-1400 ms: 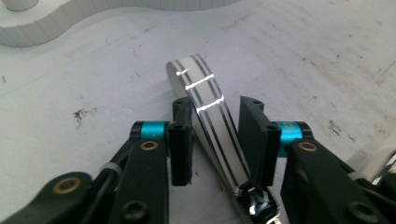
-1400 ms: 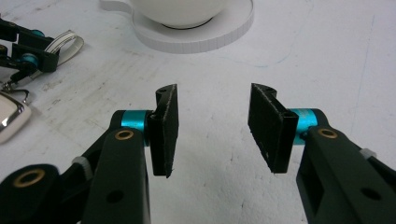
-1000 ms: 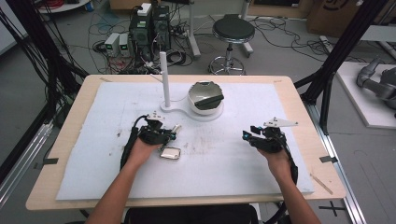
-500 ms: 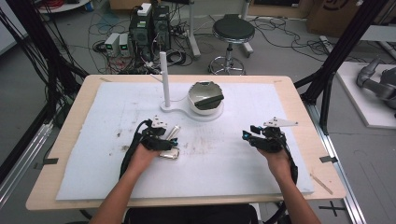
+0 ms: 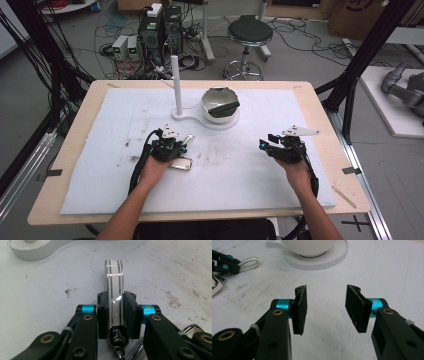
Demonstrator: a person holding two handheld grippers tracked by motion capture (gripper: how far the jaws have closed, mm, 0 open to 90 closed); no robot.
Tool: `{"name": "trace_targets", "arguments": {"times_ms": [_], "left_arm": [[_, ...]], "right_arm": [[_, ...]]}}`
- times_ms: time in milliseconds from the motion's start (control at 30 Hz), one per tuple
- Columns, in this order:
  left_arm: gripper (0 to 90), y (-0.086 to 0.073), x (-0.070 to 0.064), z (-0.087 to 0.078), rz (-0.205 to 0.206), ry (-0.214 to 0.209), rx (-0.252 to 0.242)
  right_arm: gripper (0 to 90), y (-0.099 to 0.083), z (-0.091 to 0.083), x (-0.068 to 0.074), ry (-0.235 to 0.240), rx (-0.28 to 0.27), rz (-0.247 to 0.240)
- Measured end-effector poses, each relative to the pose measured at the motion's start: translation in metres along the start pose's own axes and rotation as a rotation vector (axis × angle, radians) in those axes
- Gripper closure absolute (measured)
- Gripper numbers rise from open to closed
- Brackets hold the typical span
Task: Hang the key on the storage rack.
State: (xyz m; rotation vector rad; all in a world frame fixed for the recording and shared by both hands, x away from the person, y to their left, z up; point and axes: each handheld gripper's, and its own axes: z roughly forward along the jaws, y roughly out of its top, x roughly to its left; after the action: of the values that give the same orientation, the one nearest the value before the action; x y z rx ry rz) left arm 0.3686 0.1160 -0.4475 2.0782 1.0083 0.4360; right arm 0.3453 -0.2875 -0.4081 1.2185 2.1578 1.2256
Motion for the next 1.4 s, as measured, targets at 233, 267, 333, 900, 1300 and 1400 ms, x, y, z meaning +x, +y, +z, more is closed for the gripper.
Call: {"name": "trace_targets", "arguments": {"times_ms": [233,267,333,900,1300,1400], "left_arm": [[74.7,0.0,0.014,-0.017,-0.175,-0.074,-0.119],[74.7,0.0,0.014,-0.017,-0.175,-0.074,-0.119],[90.0,0.003,0.02,-0.027,-0.194,-0.114,-0.164],[42.7,0.014,0.017,0.0,-0.235,0.137,-0.037],[69.7,0.016,-0.004,0.02,-0.119,0.232,-0.007],[74.4,0.015,-0.003,0.02,-0.137,0.22,-0.014]], "right_arm": [[53.6,-0.001,-0.004,-0.005,-0.008,-0.018,0.014],[53.6,-0.001,-0.004,-0.005,-0.008,-0.018,0.014],[53.7,-0.001,-0.005,-0.006,-0.013,-0.022,0.023],[53.6,0.0,0.001,-0.004,0.003,-0.007,0.007],[53.7,-0.001,-0.001,-0.006,-0.004,-0.014,0.015],[53.7,-0.001,-0.002,-0.006,-0.004,-0.015,0.014]]}}
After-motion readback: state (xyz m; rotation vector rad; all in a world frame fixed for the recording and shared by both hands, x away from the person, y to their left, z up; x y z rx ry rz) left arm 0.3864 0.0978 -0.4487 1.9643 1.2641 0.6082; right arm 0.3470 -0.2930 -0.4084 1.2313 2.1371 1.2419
